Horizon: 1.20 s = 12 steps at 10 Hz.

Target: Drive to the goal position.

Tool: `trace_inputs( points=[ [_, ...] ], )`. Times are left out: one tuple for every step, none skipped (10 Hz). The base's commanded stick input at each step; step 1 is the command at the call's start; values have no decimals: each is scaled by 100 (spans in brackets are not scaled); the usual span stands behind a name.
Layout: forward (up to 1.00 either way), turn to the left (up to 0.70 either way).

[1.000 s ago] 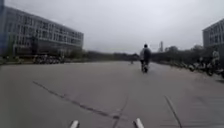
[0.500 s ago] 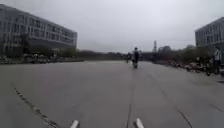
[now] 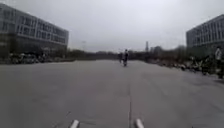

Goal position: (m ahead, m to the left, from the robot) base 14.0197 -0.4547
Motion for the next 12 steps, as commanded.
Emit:
trace_inputs(
  points=[
    [98, 0],
    [98, 0],
    [100, 0],
    [100, 0],
    [100, 0],
    [100, 0],
    [100, -24],
    [100, -40],
    [100, -40],
    [100, -40],
    [100, -40],
    [100, -40]
  ],
)
